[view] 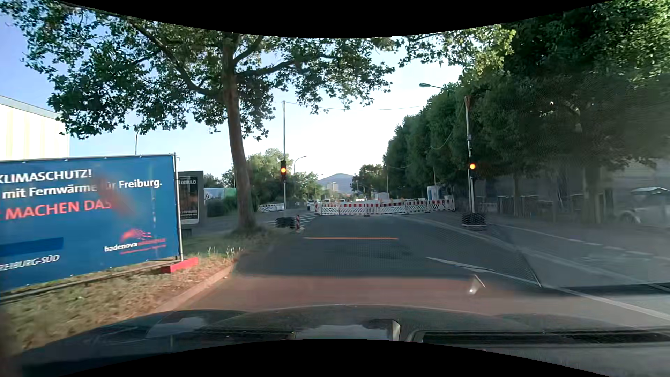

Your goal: Follow the waypoints while adhering to traffic rules and regulations

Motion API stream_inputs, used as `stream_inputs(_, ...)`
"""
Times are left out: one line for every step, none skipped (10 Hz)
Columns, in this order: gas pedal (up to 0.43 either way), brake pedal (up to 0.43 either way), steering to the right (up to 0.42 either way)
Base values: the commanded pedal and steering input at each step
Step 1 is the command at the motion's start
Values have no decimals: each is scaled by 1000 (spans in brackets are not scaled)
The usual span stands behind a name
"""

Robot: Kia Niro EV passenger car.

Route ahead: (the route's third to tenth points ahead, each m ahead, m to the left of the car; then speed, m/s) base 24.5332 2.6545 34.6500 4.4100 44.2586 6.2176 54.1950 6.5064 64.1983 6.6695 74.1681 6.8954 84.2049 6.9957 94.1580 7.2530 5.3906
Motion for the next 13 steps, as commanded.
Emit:
stream_inputs(0, 250, -27)
stream_inputs(0, 262, -27)
stream_inputs(0, 268, -26)
stream_inputs(0, 274, -26)
stream_inputs(0, 274, -24)
stream_inputs(0, 274, -21)
stream_inputs(0, 274, -17)
stream_inputs(0, 274, -15)
stream_inputs(0, 274, -14)
stream_inputs(0, 268, -14)
stream_inputs(0, 262, -13)
stream_inputs(0, 262, -12)
stream_inputs(0, 244, -12)
